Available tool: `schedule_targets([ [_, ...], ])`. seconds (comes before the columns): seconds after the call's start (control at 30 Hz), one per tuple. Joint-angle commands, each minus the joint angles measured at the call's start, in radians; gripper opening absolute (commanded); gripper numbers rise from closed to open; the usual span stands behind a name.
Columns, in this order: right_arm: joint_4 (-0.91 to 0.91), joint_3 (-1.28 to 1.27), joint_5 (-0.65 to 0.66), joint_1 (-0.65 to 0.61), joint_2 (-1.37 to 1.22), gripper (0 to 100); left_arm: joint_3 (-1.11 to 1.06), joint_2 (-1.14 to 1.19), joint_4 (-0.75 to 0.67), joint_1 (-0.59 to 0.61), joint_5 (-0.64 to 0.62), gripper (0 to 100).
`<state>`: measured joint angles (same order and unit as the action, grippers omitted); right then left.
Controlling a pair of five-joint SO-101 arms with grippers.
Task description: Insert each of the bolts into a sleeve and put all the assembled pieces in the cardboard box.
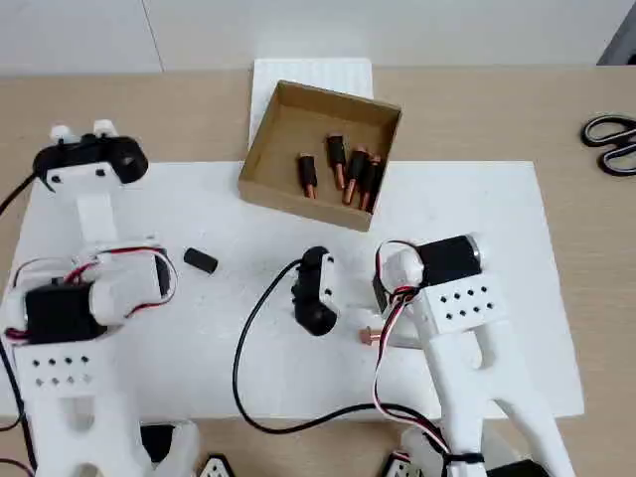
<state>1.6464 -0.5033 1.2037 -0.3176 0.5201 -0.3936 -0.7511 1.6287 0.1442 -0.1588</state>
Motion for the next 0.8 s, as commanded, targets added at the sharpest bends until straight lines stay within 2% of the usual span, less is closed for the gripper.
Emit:
schedule_targets([
  [0.0,-0.024,0.020,-0.032,0.071,0.025,29.6,-0.013,-0.034,-0.006,-0.083,0.003,1],
  [0.17,-0.021,0.097,-0.173,0.271,0.056,29.6,-0.051,-0.031,0.012,-0.359,0.006,1],
  [0.23,-0.024,0.112,-0.255,0.367,0.116,29.6,-0.085,-0.031,-0.032,-0.502,0.006,2],
  [0.3,-0.013,0.109,-0.311,0.437,0.197,29.6,-0.088,-0.031,-0.087,-0.595,0.006,6],
  [0.43,-0.013,0.089,-0.333,0.490,0.378,29.6,-0.094,-0.031,-0.110,-0.677,0.008,15],
  [0.5,-0.013,0.057,-0.350,0.495,0.478,29.6,-0.094,-0.028,-0.167,-0.715,0.071,18],
  [0.6,-0.022,-0.009,-0.446,0.496,0.634,29.6,-0.084,0.055,-0.250,-0.770,0.195,22],
  [0.77,-0.022,-0.041,-0.658,0.496,0.849,29.6,0.081,0.278,-0.203,-0.775,0.209,22],
])
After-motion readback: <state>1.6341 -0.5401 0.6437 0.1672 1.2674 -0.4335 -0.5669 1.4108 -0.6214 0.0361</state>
